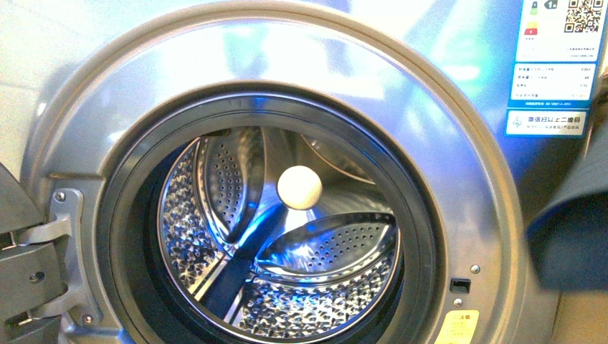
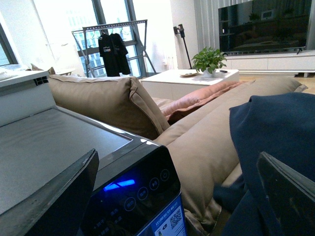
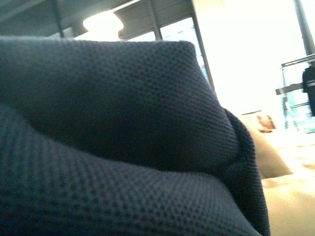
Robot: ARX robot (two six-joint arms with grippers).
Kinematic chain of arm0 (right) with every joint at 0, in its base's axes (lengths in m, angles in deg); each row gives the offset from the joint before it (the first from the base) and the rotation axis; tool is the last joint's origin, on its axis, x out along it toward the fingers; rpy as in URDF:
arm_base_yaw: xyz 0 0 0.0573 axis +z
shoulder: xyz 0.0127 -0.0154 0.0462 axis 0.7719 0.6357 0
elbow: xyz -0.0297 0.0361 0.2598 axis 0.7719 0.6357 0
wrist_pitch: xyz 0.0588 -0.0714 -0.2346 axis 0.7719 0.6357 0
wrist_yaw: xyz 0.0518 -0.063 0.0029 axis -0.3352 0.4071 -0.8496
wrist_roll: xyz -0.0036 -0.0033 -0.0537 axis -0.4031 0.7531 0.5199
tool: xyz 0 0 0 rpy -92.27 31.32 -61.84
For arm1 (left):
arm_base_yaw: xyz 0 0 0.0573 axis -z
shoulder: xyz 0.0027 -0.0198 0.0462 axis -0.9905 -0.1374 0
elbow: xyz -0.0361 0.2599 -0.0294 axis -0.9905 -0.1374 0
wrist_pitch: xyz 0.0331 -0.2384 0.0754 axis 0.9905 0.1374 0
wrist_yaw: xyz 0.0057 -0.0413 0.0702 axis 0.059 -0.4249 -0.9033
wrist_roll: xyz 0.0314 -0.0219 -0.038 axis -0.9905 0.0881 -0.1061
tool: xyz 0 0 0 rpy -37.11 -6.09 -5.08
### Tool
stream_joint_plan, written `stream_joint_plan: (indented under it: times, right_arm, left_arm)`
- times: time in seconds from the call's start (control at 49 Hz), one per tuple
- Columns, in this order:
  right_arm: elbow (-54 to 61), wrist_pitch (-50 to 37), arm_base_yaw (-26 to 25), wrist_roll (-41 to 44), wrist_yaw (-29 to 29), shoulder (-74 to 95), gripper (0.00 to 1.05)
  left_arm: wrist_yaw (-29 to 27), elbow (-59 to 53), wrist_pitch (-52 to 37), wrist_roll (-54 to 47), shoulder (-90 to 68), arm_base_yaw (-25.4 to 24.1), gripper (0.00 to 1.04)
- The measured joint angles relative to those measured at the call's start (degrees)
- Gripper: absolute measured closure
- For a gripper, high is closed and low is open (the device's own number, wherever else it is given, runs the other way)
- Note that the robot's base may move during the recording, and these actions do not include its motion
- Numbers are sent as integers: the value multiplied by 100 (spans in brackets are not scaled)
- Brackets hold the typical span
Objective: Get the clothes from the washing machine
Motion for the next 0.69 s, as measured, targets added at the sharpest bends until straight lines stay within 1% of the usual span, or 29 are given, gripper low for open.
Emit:
stream_joint_plan:
  times: [0.041,0.143,0.184,0.245,0.408,0.51,0.612,0.694]
  right_arm:
    - [-7,11,-291,7,-105,68,99]
    - [13,240,-780,164,-402,262,99]
    - [72,337,-944,323,-501,363,99]
    - [243,721,-1191,654,-686,557,99]
    - [796,1609,-1445,1423,-1016,789,99]
    - [1327,2061,-1541,2083,-1241,901,99]
    - [1733,2181,-1622,2511,-1368,1005,99]
    - [2162,2332,-1687,3021,-1292,1246,99]
  left_arm:
    - [2,0,0,0,0,0,7]
    - [2,2,0,-2,0,0,7]
    - [2,2,0,0,0,0,7]
    - [2,2,0,0,0,0,7]
    - [0,2,0,0,0,0,7]
    - [0,2,0,0,0,0,7]
    - [0,2,0,0,0,0,7]
    - [2,2,0,0,2,0,7]
